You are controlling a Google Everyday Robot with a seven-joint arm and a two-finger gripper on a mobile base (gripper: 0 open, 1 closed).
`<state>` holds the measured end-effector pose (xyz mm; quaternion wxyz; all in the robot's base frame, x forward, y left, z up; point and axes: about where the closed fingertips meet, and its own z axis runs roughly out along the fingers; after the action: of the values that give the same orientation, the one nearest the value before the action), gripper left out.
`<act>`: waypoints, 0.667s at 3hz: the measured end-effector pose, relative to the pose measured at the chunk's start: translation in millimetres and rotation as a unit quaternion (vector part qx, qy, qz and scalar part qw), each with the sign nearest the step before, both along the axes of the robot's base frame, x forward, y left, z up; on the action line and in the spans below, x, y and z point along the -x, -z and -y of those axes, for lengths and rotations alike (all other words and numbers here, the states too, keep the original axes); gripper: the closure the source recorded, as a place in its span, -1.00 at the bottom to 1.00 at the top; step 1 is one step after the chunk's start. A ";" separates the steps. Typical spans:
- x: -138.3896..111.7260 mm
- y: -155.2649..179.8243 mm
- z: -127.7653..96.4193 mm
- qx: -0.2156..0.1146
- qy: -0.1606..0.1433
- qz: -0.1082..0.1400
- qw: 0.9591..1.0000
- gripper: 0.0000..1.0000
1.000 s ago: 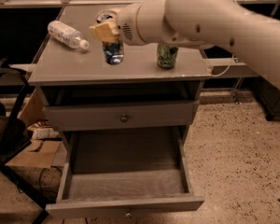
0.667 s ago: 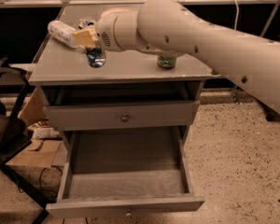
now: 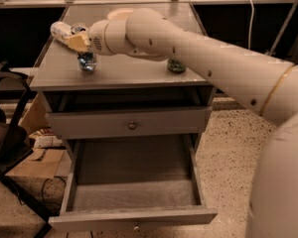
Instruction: Pick redbull can from middle drawer and place on counter
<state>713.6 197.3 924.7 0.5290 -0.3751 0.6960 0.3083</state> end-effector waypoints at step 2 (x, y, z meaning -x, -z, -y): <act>-50.5 23.1 28.5 0.003 -0.011 -0.016 1.000 1.00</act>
Offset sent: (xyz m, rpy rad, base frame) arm 0.1074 -0.0782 -0.0993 -0.0533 0.0450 0.0155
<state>764.1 168.8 901.6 0.5132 -0.3795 0.7009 0.3184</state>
